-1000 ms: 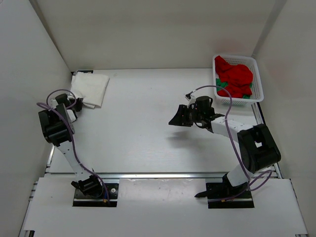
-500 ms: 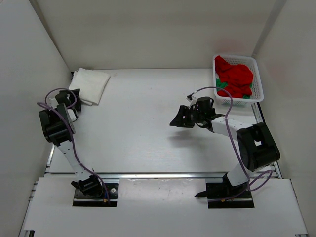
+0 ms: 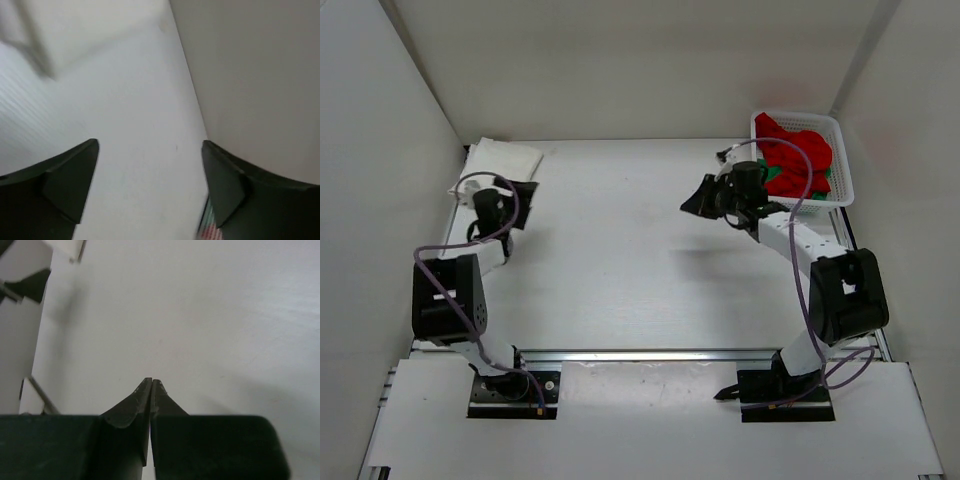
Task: Fold and stack the t-shirts
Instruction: Put the neatly folded tshirt into the corner of the board with the left arm, then grab crumpled tshirt from bin with the right arm
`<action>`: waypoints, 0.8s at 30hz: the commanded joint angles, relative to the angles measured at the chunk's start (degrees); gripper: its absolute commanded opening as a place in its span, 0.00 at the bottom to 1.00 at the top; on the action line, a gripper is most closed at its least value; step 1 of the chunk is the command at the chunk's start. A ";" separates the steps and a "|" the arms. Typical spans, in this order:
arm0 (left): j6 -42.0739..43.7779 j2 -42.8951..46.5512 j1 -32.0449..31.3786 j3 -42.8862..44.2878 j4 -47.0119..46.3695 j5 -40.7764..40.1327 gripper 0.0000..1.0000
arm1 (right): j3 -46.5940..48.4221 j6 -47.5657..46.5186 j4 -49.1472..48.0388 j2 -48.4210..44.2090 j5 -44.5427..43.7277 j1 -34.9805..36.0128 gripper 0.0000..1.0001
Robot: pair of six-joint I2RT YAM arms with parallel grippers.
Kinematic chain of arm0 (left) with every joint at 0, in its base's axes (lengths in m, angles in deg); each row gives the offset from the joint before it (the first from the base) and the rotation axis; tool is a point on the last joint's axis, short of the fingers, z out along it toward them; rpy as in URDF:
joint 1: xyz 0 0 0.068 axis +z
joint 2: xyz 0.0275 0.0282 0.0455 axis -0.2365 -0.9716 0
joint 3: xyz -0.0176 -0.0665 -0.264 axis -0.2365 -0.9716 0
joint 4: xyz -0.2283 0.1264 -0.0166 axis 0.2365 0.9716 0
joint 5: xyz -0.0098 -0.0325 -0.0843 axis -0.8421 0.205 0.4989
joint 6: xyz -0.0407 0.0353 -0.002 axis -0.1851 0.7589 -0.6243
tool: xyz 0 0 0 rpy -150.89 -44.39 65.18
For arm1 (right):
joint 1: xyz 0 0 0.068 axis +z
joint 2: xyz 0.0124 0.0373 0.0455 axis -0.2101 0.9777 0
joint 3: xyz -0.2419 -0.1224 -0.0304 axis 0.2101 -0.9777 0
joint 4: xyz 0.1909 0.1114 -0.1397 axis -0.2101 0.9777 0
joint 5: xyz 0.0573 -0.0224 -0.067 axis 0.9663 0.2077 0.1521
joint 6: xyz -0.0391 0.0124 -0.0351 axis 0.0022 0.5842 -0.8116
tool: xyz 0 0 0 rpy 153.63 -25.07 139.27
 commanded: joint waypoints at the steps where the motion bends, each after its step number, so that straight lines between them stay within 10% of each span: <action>1: 7.06 7.77 -14.60 -2.62 -2.55 2.20 0.89 | 5.91 -2.02 2.68 -0.98 -7.49 -6.60 0.00; 5: 15.43 11.81 -34.92 -2.97 -0.36 -0.35 0.38 | 10.92 -2.47 6.21 1.21 -14.88 -17.22 0.00; 8: 19.04 11.99 -43.91 -4.64 -0.19 1.31 0.27 | 15.84 -0.63 10.14 5.67 -17.96 -26.10 0.00; 11: 17.55 12.61 -48.67 -10.26 -4.05 3.85 0.23 | 26.90 -1.84 15.95 14.02 -19.46 -30.68 0.02; 17: 17.19 13.75 -52.63 -16.16 -6.95 7.73 0.25 | 53.96 -6.25 29.66 29.76 -24.90 -34.74 0.42; 24: 16.49 14.19 -51.23 -17.75 -8.79 8.44 0.28 | 63.66 -8.44 35.48 38.13 -25.01 -35.27 0.51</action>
